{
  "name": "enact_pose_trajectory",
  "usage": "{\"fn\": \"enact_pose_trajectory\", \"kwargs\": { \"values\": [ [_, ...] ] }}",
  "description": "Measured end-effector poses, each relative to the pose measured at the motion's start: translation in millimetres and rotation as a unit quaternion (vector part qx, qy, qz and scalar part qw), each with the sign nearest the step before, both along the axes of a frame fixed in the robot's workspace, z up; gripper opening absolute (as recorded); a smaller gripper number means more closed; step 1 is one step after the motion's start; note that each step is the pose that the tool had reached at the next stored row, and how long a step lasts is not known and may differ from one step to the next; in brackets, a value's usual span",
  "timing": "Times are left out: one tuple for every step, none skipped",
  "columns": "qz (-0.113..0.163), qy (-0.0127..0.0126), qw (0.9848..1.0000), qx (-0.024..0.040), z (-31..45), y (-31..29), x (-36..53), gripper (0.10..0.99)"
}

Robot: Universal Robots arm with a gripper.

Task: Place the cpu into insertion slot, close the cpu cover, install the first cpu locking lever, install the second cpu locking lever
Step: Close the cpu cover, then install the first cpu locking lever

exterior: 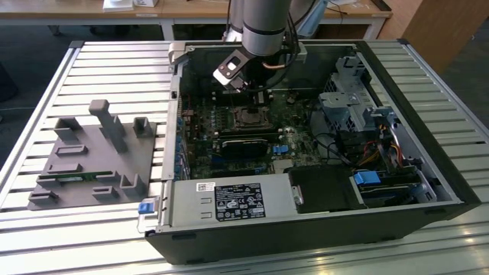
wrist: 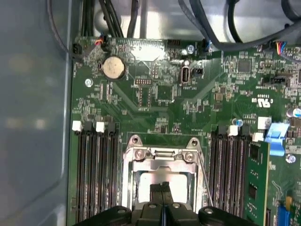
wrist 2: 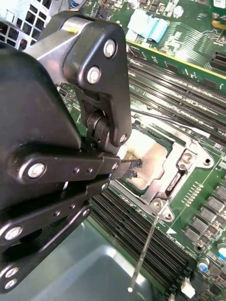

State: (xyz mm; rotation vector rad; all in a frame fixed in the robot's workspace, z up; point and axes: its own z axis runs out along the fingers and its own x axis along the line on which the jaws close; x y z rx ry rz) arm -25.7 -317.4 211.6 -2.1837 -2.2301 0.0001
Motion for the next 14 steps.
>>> {"fn": "enact_pose_trajectory", "kwargs": {
  "values": [
    [0.0,0.0,1.0,0.0,0.0,0.0,0.3,0.118],
    [0.0,0.0,1.0,0.0,0.0,0.0,0.5,0.118],
    [0.0,0.0001,1.0,0.0,0.0,0.0,0.7,0.118],
    [0.0,0.0001,1.0,0.0,0.0,0.0,1.1,0.118],
    [0.0,0.0002,1.0,0.0,0.0,0.0,1.7,0.118],
    [0.0,0.0002,1.0,0.0,0.0,0.0,2.2,0.118],
    [0.0,0.0005,1.0,0.0,0.0,0.0,3.3,0.118],
    [0.0,0.0007,1.0,0.0,0.0,0.0,4.1,0.118],
    [0.0,0.0007,1.0,0.0,0.0,0.0,4.2,0.118],
    [0.0,0.0008,1.0,-0.0001,0.2,0.0,4.2,0.118],
    [0.0,0.0009,1.0,-0.0002,0.6,0.0,4.2,0.118],
    [0.0,0.0008,1.0,-0.0001,1.4,0.0,4.2,0.118],
    [0.0,0.0008,1.0,0.0,2.1,0.0,4.2,0.118],
    [0.0,0.0008,1.0,0.0,2.8,0.0,4.2,0.118]
  ]
}}
